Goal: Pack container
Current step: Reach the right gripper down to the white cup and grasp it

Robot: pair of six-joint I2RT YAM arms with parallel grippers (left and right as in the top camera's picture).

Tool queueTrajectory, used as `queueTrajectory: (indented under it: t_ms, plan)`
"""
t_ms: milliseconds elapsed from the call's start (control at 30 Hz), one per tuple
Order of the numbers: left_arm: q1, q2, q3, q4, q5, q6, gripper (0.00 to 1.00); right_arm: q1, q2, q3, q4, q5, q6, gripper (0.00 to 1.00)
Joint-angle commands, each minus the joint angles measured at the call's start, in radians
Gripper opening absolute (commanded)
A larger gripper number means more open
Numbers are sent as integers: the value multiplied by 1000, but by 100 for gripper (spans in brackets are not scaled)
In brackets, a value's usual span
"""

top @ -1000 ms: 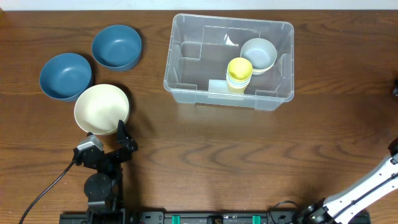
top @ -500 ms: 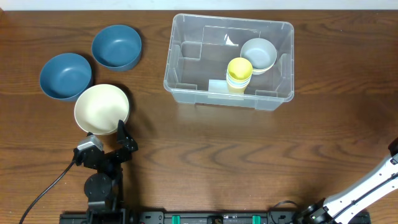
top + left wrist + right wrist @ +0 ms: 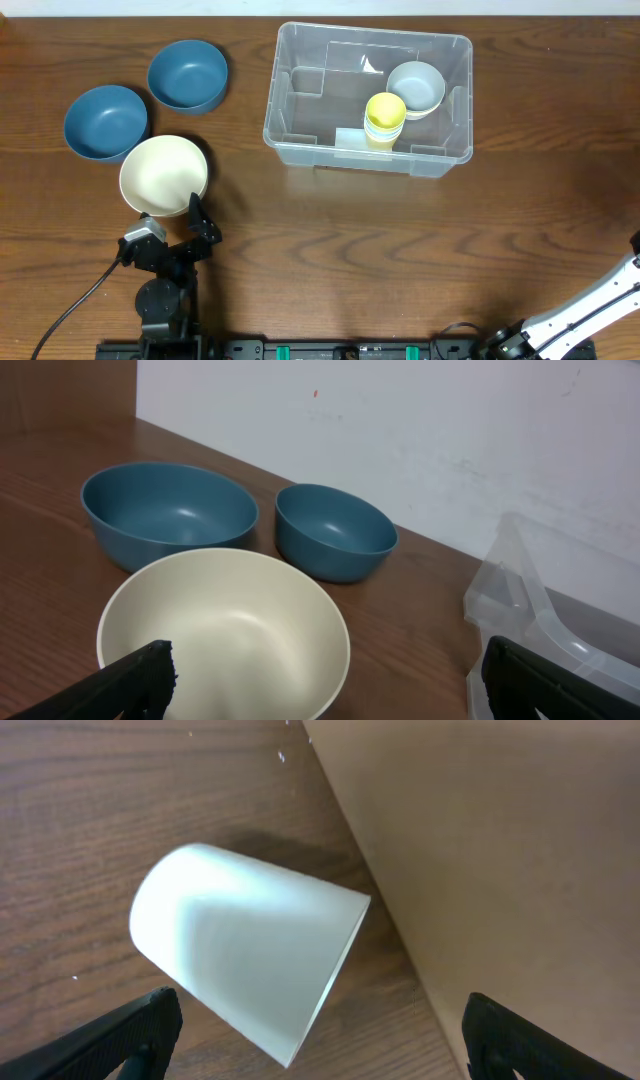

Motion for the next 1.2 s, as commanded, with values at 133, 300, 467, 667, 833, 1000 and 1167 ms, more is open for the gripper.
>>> queueTrajectory:
  t_ms: [133, 300, 467, 667, 833, 1000, 1167]
  plan:
    - [5, -6, -23, -33, -12, 9, 98, 17, 78, 14, 23, -51, 53, 87]
    - [5, -6, -23, -33, -12, 9, 98, 34, 101, 14, 55, -90, 107, 62]
    - [5, -6, -23, -33, -12, 9, 98, 56, 123, 14, 82, -103, 207, 1]
    - [5, -6, -23, -33, -12, 9, 98, 73, 123, 14, 88, -105, 276, 1]
    - [5, -6, -23, -33, -12, 9, 98, 89, 112, 14, 40, -175, 285, 1]
    - [5, -6, -23, -33, -12, 9, 98, 137, 34, 14, -46, -329, 351, 1]
    - [5, -6, -23, -33, -12, 9, 98, 225, -121, 14, -193, -332, 348, 1]
